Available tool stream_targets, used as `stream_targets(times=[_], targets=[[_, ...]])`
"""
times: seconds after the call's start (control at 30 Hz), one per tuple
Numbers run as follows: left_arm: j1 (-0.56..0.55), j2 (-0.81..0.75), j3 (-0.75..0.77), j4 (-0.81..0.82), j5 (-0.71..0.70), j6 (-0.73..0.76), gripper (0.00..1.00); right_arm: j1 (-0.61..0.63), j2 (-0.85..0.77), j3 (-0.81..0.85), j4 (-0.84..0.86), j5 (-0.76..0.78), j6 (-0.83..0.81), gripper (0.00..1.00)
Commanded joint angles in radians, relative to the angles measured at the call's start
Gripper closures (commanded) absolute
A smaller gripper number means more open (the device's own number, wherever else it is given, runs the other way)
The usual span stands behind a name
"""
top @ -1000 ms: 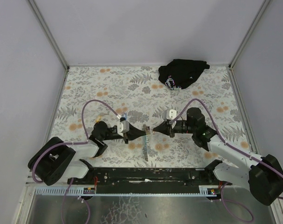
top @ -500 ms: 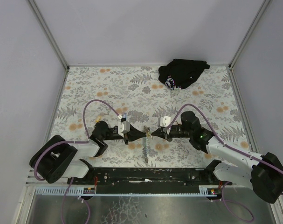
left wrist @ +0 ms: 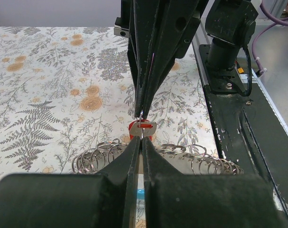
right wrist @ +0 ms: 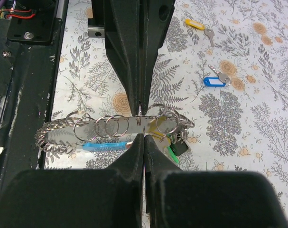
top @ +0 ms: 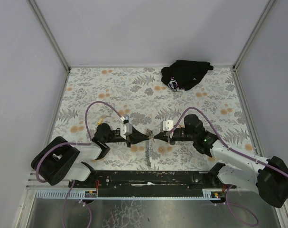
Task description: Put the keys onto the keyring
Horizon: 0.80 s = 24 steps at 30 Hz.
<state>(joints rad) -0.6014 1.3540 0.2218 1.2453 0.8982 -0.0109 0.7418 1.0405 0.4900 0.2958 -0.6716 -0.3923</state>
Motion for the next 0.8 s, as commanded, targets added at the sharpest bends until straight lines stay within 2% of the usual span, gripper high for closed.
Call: stream_targets(times=[0.0, 0.77], targets=[[-0.004, 0.004, 0.012, 0.106, -0.003, -0.006, 1.0, 0.016, -0.022, 0.017, 0.008, -0.005, -0.018, 1.0], [-0.005, 0.02, 0.025, 0.114, 0.027, -0.029, 1.0, 0.037, -0.018, 0.005, 0.034, 0.043, -0.015, 1.0]])
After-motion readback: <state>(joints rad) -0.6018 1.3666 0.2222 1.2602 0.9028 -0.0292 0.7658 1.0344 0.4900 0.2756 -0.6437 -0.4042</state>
